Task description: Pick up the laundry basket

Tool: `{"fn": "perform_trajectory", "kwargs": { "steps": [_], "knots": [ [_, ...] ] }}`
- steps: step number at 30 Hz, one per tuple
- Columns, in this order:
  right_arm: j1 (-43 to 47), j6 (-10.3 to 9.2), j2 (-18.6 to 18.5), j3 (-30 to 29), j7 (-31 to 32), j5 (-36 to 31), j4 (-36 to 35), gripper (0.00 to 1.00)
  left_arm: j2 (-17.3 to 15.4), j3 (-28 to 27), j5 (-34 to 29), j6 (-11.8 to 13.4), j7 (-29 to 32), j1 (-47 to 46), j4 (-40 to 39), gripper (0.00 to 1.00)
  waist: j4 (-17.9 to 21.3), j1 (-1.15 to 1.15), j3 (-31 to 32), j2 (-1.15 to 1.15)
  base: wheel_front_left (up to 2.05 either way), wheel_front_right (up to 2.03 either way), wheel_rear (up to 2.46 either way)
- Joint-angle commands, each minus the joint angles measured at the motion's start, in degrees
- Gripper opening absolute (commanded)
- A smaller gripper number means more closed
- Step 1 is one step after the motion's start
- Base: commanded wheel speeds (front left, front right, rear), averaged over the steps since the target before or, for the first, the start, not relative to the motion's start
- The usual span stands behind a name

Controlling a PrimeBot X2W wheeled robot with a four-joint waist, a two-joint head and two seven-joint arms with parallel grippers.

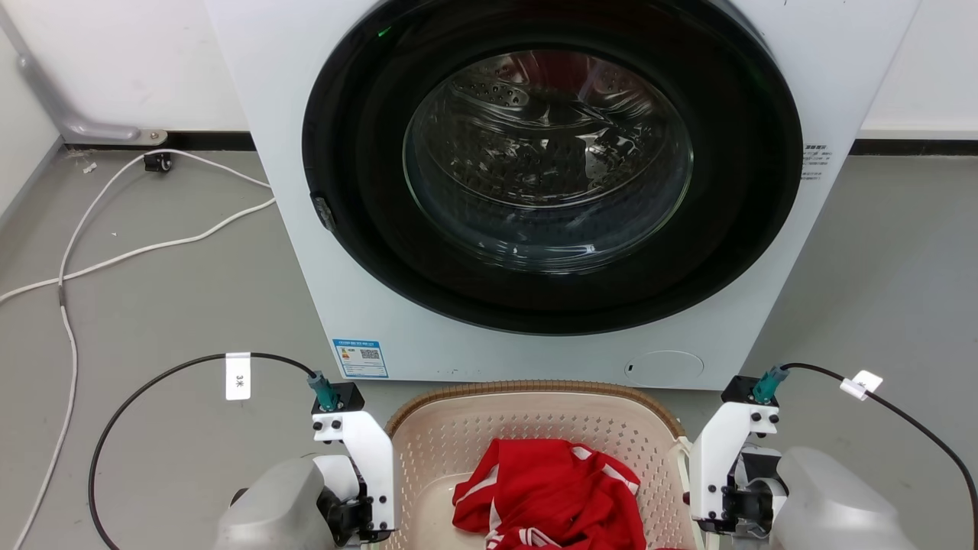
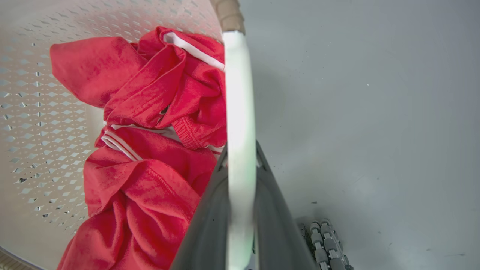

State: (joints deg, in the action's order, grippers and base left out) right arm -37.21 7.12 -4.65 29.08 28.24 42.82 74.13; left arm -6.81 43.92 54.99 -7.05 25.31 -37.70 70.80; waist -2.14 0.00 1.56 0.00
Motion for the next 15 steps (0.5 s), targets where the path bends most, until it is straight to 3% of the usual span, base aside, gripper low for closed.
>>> {"fn": "perform_trajectory", "kwargs": {
  "steps": [1,15],
  "knots": [
    [-0.52,0.66,1.05,-0.03,-0.16,0.43,-0.43,0.00,1.24,0.25,0.48,-0.78,-0.30,0.00,-0.59,0.00,0.00,0.00,-0.02,0.00,0.00,0.00,0.00],
    [-0.44,0.67,1.12,-0.24,-0.32,0.41,-0.43,0.00,1.18,1.36,1.77,-0.78,-0.70,-0.19,-0.44,0.00,0.17,0.00,-0.09,0.00,0.00,0.00,0.00]
  ]
}}
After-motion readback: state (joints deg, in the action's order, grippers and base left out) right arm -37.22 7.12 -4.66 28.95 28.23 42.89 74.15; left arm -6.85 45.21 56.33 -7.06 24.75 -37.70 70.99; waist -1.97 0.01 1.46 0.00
